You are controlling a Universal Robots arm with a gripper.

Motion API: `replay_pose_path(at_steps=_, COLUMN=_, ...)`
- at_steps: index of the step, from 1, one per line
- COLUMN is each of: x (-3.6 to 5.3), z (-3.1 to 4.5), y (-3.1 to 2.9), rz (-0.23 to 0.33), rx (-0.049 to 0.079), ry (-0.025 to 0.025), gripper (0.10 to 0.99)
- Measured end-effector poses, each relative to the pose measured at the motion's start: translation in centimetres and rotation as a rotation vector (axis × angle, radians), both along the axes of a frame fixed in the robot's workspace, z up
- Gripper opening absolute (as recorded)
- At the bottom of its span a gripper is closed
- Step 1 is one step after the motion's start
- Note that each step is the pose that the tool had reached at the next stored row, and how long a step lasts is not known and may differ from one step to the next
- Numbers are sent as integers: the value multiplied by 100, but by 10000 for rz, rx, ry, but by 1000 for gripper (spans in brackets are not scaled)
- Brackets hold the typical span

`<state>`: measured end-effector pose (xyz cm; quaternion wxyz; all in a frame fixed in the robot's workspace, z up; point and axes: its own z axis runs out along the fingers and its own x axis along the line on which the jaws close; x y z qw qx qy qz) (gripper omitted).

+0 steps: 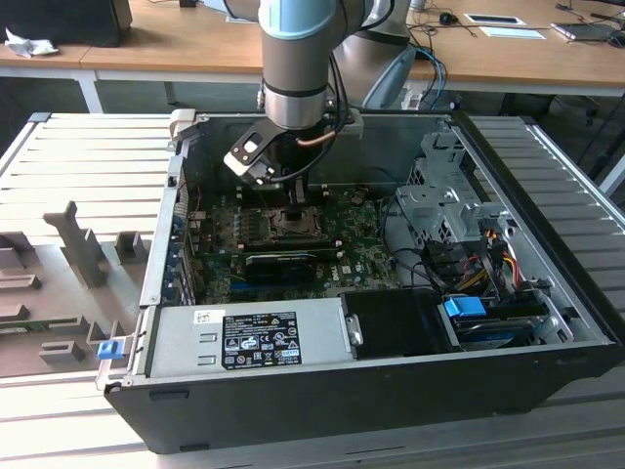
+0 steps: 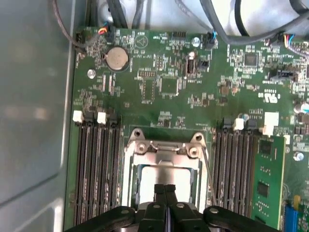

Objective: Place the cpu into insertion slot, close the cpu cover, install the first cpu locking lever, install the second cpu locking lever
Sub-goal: 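Close the cpu cover, then install the first cpu locking lever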

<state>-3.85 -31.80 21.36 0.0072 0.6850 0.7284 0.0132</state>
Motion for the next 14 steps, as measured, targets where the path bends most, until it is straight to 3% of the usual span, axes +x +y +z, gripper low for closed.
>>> replay_pose_path(at_steps=7, x=45, z=0, y=0, rz=-1, rx=1, ry=4, gripper=106)
replay_pose_path(at_steps=14, x=45, z=95, y=0, rz=0, rx=1, ry=4, gripper=106)
